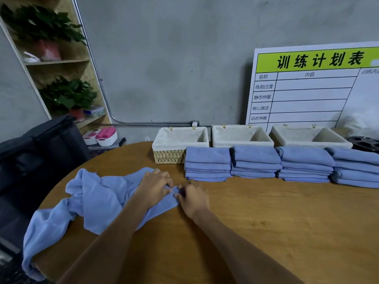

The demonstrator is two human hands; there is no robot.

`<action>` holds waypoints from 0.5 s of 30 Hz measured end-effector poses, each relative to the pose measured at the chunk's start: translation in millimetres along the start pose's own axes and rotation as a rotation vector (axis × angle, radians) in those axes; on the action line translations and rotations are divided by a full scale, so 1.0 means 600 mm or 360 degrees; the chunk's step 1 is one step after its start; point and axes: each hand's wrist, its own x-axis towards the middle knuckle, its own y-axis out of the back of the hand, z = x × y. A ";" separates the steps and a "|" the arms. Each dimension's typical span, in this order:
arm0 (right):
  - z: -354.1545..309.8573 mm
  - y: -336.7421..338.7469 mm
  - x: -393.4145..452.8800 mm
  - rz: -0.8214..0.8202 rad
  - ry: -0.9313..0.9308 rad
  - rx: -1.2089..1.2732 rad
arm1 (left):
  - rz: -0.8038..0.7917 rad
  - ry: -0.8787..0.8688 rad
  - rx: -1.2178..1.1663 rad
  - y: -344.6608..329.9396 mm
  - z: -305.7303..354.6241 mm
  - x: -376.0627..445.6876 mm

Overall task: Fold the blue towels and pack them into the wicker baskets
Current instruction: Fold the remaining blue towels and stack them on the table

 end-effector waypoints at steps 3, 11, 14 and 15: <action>0.002 -0.002 0.013 0.0020 -0.0002 0.0216 | 0.0052 -0.0098 -0.0193 0.003 -0.013 0.001; 0.013 0.083 0.015 0.0186 0.0136 0.1033 | 0.0208 -0.0290 -0.0202 0.104 0.023 0.021; 0.011 0.128 0.012 0.0237 0.0172 0.1106 | 0.0211 -0.0330 -0.0106 0.162 0.059 0.038; 0.013 0.146 0.010 0.0258 0.0192 0.1094 | 0.0185 -0.0339 -0.0075 0.180 0.070 0.043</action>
